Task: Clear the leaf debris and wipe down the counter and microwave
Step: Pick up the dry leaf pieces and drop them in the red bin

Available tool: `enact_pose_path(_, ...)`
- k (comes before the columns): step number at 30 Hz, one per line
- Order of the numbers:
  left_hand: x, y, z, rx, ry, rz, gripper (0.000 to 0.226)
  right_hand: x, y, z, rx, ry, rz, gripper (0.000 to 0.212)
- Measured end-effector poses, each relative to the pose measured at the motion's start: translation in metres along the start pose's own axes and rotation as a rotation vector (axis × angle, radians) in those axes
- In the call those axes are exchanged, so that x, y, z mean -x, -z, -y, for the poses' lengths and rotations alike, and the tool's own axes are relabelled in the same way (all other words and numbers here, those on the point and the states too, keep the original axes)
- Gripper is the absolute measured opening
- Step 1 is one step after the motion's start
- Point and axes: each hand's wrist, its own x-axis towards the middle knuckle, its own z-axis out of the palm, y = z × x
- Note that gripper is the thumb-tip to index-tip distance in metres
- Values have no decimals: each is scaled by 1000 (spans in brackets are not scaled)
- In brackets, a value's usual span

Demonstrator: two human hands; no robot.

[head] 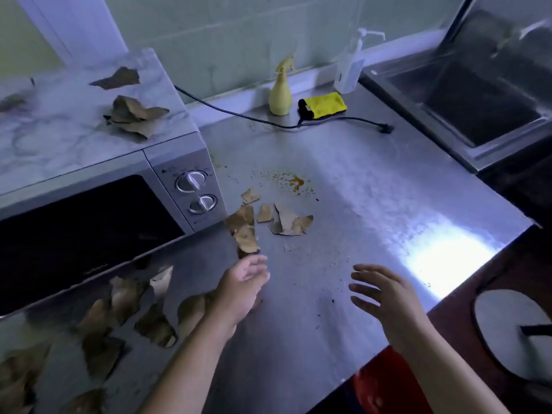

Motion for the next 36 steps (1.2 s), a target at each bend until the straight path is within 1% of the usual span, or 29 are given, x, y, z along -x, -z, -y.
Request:
enact_pose_path(3,-12,-6,-6,-47,47,-88,26,-36,-16,20,65,-30,101,19)
enact_pose_path(6,-23,-13,-4,-38,88,-183,26,-70,-33,37,105,-50,203,17)
enact_pose_path(11,-42,-25,4,-28,114,-493,27,-121,-52,52,165,-93,334,14)
enact_pose_path(13,-48,-26,8,-30,144,-560,28,-134,-57,52,195,-119,370,13)
enact_pose_path(17,-53,-28,12,-52,178,-601,26,-154,-63,57,196,-150,377,18)
enact_pose_path(21,-60,-33,8,-56,170,-613,26,-163,-70,70,192,-146,402,12)
enact_pose_path(23,-67,-35,6,-108,172,-621,26,-166,-74,75,209,-142,422,14)
enact_pose_path(26,-80,-34,9,-151,208,-574,28,-168,-79,80,227,-134,444,15)
enact_pose_path(28,-89,-33,14,-107,268,-543,32,-169,-80,81,240,-135,459,16)
enact_pose_path(29,-93,-32,16,-75,290,-552,31,-170,-80,80,249,-136,465,17)
enact_pose_path(32,-104,-30,19,36,308,-653,19,-168,-78,77,259,-146,488,16)
enact_pose_path(34,-107,-29,18,59,295,-716,23,-167,-77,73,258,-153,490,14)
enact_pose_path(36,-105,-30,12,86,275,-743,30,-166,-74,69,263,-156,485,16)
